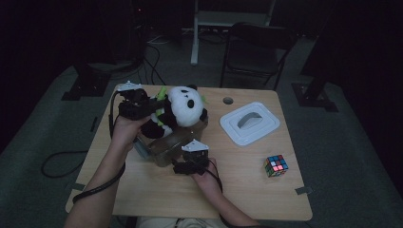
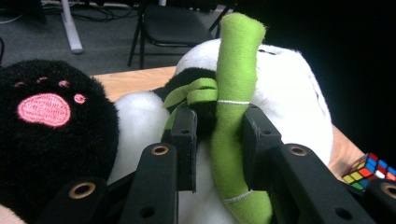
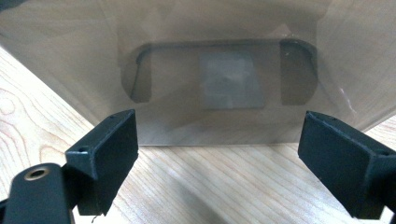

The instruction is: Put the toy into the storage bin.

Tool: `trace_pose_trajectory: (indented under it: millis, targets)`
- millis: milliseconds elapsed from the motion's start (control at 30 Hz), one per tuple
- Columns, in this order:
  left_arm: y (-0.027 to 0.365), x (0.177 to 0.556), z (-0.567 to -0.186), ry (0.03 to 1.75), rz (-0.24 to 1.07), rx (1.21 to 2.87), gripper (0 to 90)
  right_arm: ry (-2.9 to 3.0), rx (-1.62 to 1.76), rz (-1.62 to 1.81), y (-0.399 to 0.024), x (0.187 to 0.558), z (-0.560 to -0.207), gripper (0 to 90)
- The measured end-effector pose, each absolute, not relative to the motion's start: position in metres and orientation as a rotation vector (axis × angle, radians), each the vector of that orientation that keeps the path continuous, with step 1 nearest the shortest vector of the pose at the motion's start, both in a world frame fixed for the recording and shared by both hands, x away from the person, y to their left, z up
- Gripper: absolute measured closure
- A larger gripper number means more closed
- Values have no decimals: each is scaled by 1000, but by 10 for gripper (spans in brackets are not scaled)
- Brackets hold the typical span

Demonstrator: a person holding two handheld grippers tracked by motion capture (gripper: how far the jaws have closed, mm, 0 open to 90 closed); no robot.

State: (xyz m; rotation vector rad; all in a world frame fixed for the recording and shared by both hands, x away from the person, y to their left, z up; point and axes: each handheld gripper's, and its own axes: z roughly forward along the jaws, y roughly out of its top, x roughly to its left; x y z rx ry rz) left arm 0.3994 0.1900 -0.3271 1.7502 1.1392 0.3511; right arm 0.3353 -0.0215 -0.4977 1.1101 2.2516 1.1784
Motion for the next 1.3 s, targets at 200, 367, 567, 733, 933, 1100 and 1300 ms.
trace_pose_trajectory:
  millis: [200,367,567,733,933,1100,1300]
  targets:
    - [179,401,-337,1145,393,1821,708,2250,1102,1192,-23,333,-498,120]
    - [173,397,-342,1113,401,1881,704,2251,1106,1198,-27,333,-498,120]
    - [173,395,-349,1087,377,1948,700,2244,1112,1197,-32,333,-498,120]
    - [174,398,-358,1058,349,2006,704,2243,1127,1198,-36,333,-499,120]
    - [174,403,-371,1049,316,2081,712,2246,1131,1194,-38,334,-500,120]
    - [174,411,-402,1105,283,2200,704,2247,1135,1194,-40,334,-500,120]
    - [174,410,-402,1074,301,2191,610,2256,1143,1180,-44,337,-502,120]
